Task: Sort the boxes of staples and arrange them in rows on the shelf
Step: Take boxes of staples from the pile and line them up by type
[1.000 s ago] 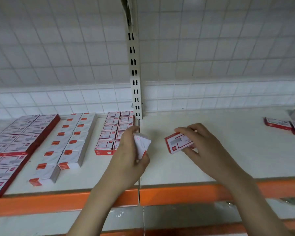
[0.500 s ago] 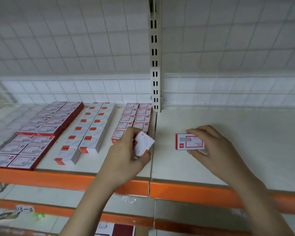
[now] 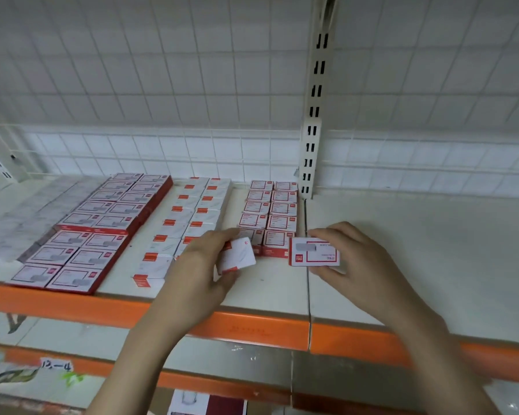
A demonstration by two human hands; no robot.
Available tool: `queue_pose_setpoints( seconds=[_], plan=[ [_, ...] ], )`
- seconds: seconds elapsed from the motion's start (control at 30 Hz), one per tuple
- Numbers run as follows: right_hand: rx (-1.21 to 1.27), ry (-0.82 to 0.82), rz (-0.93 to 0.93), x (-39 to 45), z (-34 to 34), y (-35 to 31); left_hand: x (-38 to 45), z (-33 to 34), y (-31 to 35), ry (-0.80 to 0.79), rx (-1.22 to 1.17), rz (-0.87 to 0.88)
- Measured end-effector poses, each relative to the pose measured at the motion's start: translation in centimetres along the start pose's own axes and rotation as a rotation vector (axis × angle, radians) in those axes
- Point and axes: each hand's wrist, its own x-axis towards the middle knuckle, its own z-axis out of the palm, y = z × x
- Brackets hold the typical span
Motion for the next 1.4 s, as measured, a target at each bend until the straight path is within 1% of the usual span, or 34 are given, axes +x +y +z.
queue_pose_setpoints(
  seconds=[0.13,0.37,0.47,0.53,0.6,0.77,0.87,0.93,1.03,1.23,1.4],
  plan=[
    [-0.02,0.001,0.055,1.0,2.2,-2.6,0.0,-2.1,-3.5,-0.026,0.006,0.078],
    [-0.013,0.084,0.142,3.3,6.1,-9.0,-0.6,-4.6,-8.9,-0.185,-0.059,0.222],
    [-0.039,0.125,0.187,2.7,7.0,-11.2,-0.9,-4.7,-10.5,-0.266,-0.066,0.273],
    [-0.042,0.157,0.224,1.9,7.5,-12.2,-1.0,-4.5,-11.3,-0.291,-0.063,0.317],
    [-0.054,0.162,0.266,1.3,7.8,-13.0,-1.0,-3.9,-11.9,-0.283,-0.032,0.355],
    [-0.076,0.169,0.326,0.4,7.9,-13.7,-0.7,-2.9,-12.3,-0.159,0.1,0.41],
    [-0.097,0.153,0.329,0.4,8.0,-13.9,-0.5,-2.9,-12.4,-0.079,0.164,0.437],
    [-0.102,0.145,0.323,0.4,8.0,-13.8,-0.5,-3.1,-12.4,-0.059,0.22,0.463],
    [-0.098,0.128,0.317,0.3,7.9,-13.7,-0.7,-3.1,-12.5,-0.077,0.252,0.469],
    [-0.063,0.074,0.298,0.2,7.7,-13.4,-0.4,-2.7,-13.1,-0.189,0.135,0.399],
    [-0.041,0.05,0.291,0.0,7.5,-13.2,-0.4,-2.7,-13.1,-0.216,0.109,0.36]
  ],
)
